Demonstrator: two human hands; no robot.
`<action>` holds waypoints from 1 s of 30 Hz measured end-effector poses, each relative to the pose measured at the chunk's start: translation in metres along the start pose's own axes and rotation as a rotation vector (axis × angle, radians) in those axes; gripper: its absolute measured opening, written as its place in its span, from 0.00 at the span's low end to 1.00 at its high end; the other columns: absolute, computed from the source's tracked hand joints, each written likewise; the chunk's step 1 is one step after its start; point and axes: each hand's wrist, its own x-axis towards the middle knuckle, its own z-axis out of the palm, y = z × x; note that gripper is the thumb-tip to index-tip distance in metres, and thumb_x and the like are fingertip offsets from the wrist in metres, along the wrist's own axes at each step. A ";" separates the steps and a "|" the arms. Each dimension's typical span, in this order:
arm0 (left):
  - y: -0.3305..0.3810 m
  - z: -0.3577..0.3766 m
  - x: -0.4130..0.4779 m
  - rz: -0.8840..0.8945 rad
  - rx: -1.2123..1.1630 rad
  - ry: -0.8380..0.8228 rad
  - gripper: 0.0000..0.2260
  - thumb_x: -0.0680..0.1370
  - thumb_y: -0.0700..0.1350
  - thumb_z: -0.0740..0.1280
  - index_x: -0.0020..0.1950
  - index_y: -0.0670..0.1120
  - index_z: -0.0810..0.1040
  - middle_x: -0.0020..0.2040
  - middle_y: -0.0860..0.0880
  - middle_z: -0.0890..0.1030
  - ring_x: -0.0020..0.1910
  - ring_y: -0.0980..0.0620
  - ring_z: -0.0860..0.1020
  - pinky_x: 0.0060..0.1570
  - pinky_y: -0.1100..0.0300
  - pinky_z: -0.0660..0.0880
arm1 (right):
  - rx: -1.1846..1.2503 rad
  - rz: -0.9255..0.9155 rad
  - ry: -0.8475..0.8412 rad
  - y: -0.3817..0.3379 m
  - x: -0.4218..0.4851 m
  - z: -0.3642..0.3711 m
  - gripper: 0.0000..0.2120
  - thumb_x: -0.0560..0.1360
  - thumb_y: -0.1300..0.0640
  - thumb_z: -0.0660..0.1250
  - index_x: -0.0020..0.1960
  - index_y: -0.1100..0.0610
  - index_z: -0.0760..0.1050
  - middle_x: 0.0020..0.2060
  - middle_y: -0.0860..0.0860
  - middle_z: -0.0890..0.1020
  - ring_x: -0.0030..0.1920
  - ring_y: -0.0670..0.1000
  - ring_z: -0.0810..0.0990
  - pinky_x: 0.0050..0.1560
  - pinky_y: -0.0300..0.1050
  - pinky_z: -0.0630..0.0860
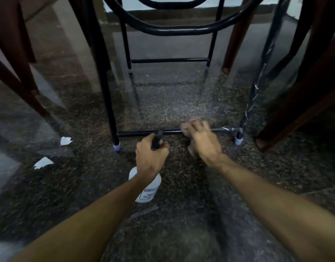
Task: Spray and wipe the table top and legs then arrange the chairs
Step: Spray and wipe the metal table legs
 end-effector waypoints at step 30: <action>0.091 0.136 -0.028 0.145 -0.024 -0.277 0.10 0.75 0.47 0.71 0.36 0.48 0.75 0.33 0.48 0.76 0.38 0.40 0.79 0.37 0.55 0.71 | 0.300 0.497 0.655 0.129 -0.094 -0.039 0.22 0.73 0.69 0.69 0.67 0.64 0.76 0.59 0.55 0.76 0.60 0.56 0.75 0.63 0.50 0.72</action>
